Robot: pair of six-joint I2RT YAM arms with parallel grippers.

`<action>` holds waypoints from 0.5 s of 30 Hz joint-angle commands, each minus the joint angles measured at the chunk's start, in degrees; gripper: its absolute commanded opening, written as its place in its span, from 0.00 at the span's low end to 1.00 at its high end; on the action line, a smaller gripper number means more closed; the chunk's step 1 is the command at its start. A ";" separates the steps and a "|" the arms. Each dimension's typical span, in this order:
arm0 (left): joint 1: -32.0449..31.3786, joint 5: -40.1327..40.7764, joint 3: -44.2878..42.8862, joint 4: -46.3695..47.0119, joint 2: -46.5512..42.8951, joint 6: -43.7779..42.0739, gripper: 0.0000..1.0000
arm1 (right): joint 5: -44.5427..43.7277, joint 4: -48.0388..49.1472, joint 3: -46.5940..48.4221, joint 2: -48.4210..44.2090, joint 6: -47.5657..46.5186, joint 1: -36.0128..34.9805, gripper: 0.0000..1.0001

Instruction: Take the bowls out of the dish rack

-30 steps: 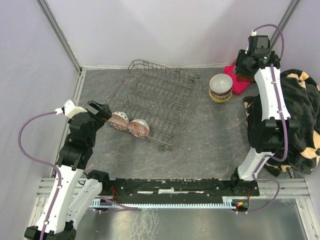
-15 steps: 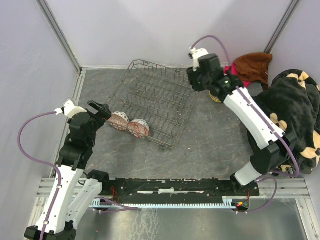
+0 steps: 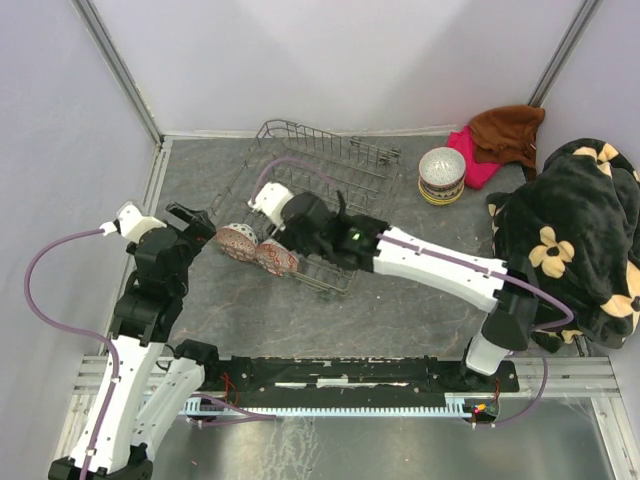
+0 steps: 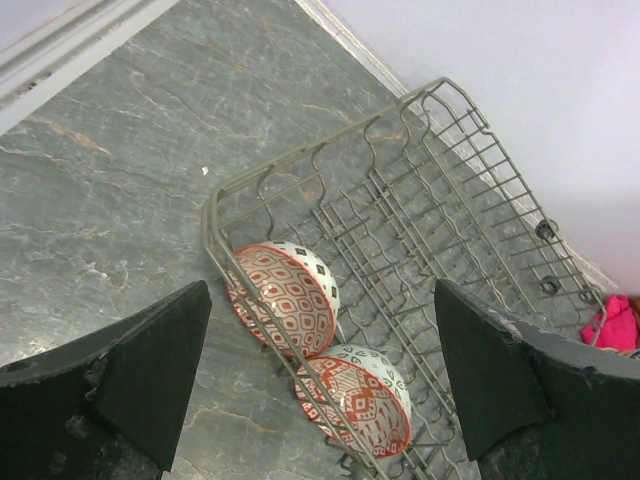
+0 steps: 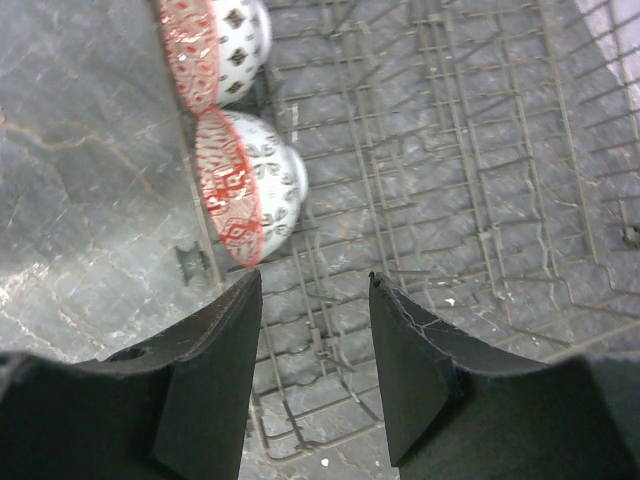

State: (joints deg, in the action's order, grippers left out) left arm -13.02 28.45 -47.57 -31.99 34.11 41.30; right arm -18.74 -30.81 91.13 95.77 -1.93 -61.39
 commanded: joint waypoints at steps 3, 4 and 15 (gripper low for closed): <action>-0.13 4.25 -3.15 -2.47 -0.64 0.23 0.99 | -7.67 3.87 3.05 7.07 -5.09 -6.76 0.55; -0.21 4.25 -3.12 -2.58 -0.91 0.27 0.99 | -8.45 3.91 3.53 8.36 -5.66 -7.38 0.54; -0.19 6.73 -3.49 -3.74 -3.43 -0.65 0.99 | -14.68 4.65 6.98 17.24 -7.35 -9.62 0.52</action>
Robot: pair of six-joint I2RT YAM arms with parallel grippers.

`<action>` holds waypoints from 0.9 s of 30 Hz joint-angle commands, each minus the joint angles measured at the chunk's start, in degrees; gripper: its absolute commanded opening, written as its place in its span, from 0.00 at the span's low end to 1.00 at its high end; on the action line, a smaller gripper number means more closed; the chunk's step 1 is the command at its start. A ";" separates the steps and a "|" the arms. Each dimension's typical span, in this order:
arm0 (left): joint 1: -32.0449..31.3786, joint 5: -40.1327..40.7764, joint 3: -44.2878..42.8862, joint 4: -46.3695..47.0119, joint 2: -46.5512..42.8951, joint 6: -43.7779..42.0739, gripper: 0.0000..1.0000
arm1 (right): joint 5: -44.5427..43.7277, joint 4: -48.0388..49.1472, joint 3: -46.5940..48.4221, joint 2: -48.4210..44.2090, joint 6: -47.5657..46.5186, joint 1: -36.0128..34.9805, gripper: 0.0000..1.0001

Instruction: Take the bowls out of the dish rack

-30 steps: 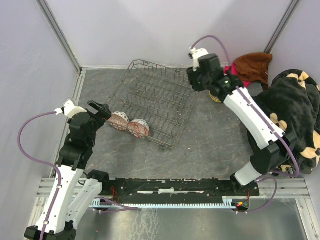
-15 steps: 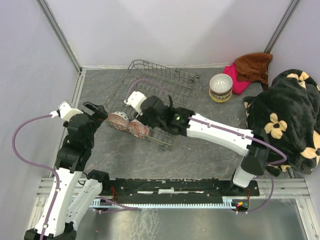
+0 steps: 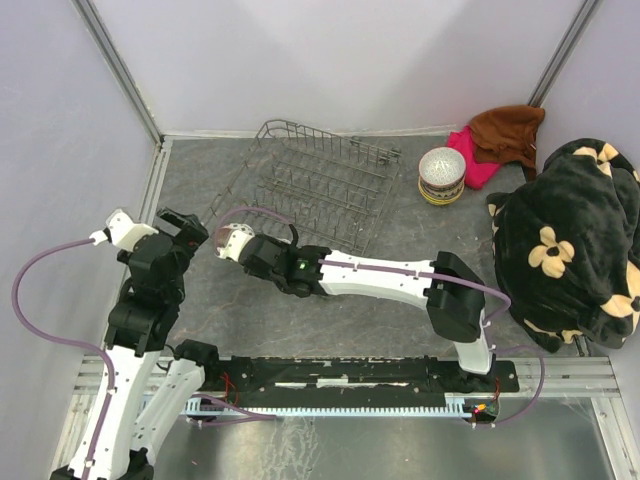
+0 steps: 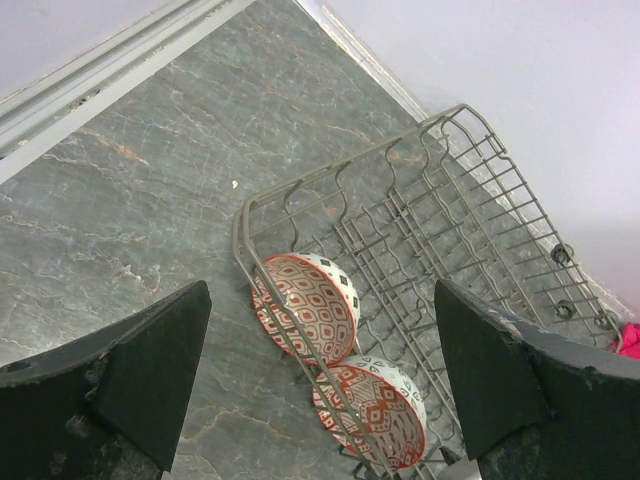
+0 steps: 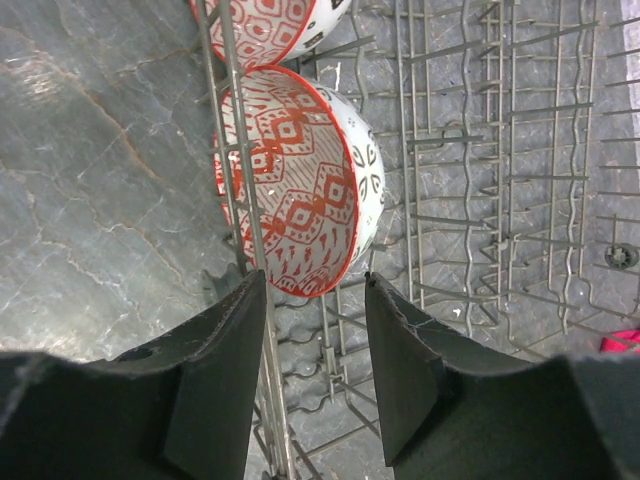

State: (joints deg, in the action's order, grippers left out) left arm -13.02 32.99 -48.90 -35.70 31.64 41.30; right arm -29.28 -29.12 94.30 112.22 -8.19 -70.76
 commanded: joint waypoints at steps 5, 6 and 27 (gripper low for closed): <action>-0.15 2.72 -2.30 -0.36 -1.90 -0.78 0.99 | -6.42 3.11 5.15 3.59 -1.87 -0.24 0.49; -0.21 2.85 -2.39 -0.33 -2.14 -0.78 0.99 | -6.98 3.15 5.52 4.08 -1.99 -0.33 0.48; -0.17 4.50 -4.28 -0.81 -4.38 -1.32 0.99 | -15.60 8.09 4.09 8.65 -5.82 -1.22 0.26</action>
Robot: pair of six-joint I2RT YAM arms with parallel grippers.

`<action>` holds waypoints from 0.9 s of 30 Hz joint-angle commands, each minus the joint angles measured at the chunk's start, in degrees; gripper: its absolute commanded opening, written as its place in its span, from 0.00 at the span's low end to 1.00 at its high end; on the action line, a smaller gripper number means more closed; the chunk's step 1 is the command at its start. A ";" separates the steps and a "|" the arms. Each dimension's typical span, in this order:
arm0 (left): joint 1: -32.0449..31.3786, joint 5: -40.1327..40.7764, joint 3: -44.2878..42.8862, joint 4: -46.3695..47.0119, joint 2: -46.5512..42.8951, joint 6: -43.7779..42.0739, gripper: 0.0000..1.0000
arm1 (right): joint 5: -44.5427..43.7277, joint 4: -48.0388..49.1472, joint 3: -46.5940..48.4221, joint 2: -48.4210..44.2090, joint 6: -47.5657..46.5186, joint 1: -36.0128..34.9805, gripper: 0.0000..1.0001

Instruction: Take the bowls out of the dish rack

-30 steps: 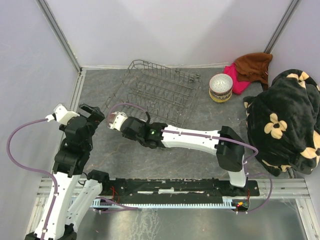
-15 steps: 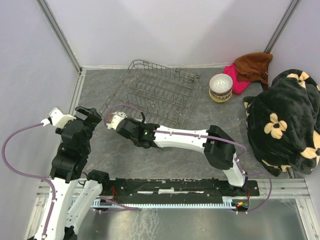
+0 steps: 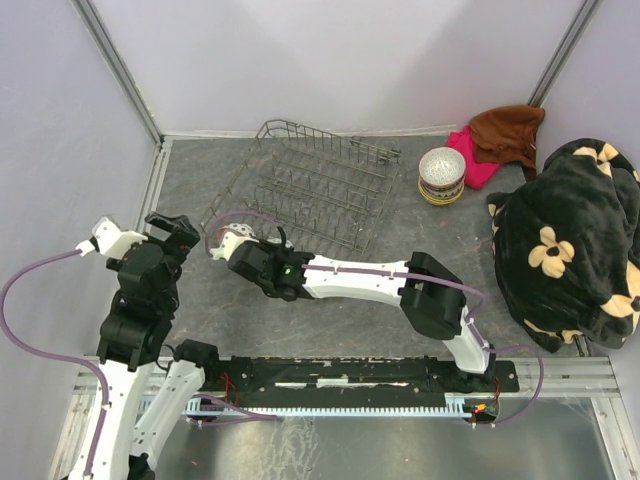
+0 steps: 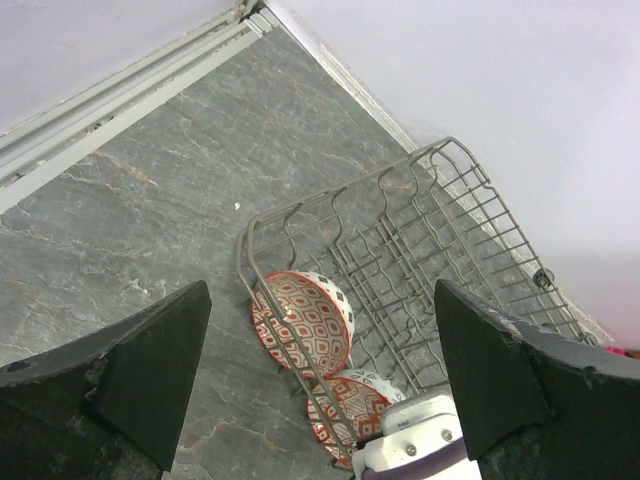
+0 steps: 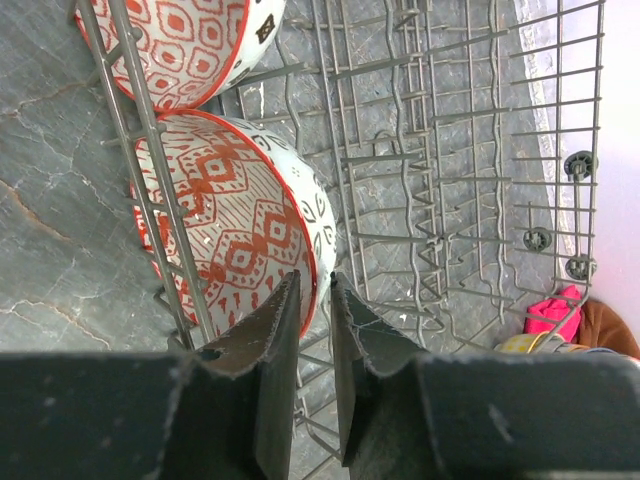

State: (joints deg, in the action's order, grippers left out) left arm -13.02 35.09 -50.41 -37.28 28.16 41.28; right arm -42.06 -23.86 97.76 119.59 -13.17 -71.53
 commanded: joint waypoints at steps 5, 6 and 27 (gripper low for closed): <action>-0.16 3.80 -3.11 0.17 -2.41 -0.79 0.99 | -3.95 3.75 0.62 2.28 -1.46 -0.47 0.24; -0.19 4.09 -3.14 0.09 -2.78 -0.65 0.99 | -4.21 3.92 0.60 2.45 -1.62 -0.46 0.23; -0.18 6.70 -2.85 -0.70 -5.31 0.34 0.99 | -12.42 10.13 -3.13 -0.77 -6.25 -1.55 0.01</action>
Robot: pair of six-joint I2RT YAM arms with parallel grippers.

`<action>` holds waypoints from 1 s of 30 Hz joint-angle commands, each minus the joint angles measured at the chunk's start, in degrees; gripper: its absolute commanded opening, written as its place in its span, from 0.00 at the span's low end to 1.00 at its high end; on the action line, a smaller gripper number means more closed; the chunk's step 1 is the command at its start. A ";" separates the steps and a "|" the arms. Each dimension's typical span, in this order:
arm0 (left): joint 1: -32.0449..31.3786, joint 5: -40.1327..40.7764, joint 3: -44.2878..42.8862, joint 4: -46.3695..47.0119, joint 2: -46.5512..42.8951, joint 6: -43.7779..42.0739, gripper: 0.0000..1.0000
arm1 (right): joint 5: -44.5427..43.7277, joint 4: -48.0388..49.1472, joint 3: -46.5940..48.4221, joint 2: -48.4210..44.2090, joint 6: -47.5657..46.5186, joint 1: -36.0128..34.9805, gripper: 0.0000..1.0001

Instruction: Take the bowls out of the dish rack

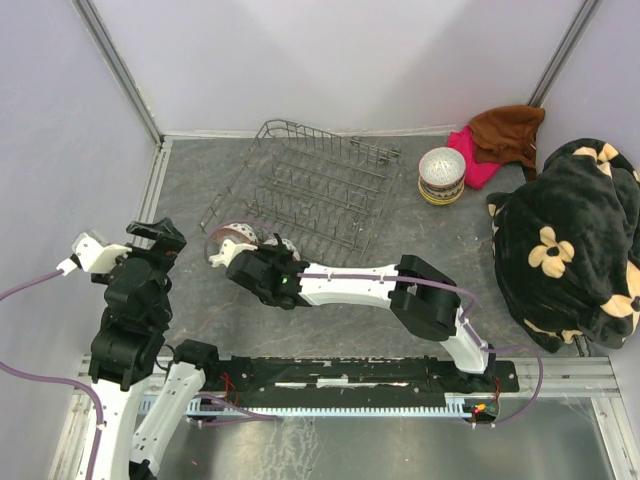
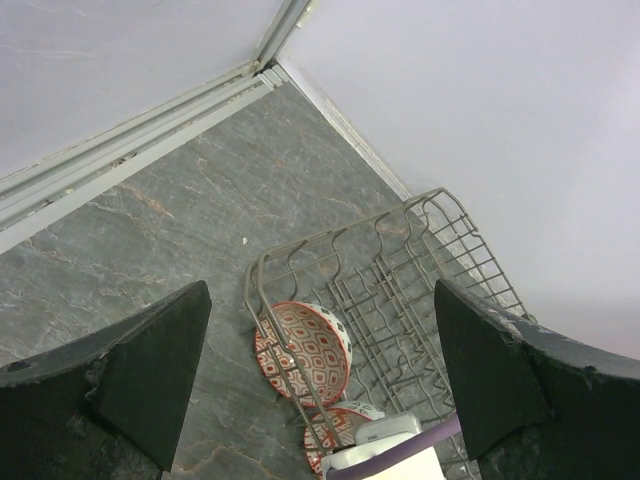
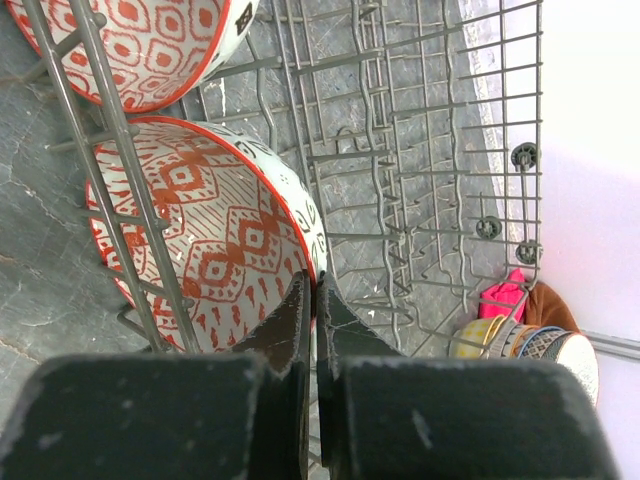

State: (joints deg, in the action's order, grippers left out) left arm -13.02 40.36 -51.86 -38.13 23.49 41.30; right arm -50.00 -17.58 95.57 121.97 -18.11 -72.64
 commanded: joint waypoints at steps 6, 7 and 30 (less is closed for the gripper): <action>-0.19 1.30 -1.49 0.16 -0.83 0.45 0.99 | -6.11 5.98 -2.47 -8.24 -1.65 -0.53 0.01; -0.17 1.32 -1.64 0.16 -0.81 0.45 0.99 | -6.28 6.03 -2.49 -8.97 -1.69 -0.53 0.01; -0.20 -1.71 -1.02 1.24 -0.26 0.95 0.99 | -7.21 -5.01 0.50 -25.94 8.00 9.19 0.01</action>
State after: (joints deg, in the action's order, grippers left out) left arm -13.02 39.83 -51.86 -38.48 23.14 41.32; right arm -55.53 -18.55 92.12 105.06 -16.62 -68.62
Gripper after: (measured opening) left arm 0.993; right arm 0.019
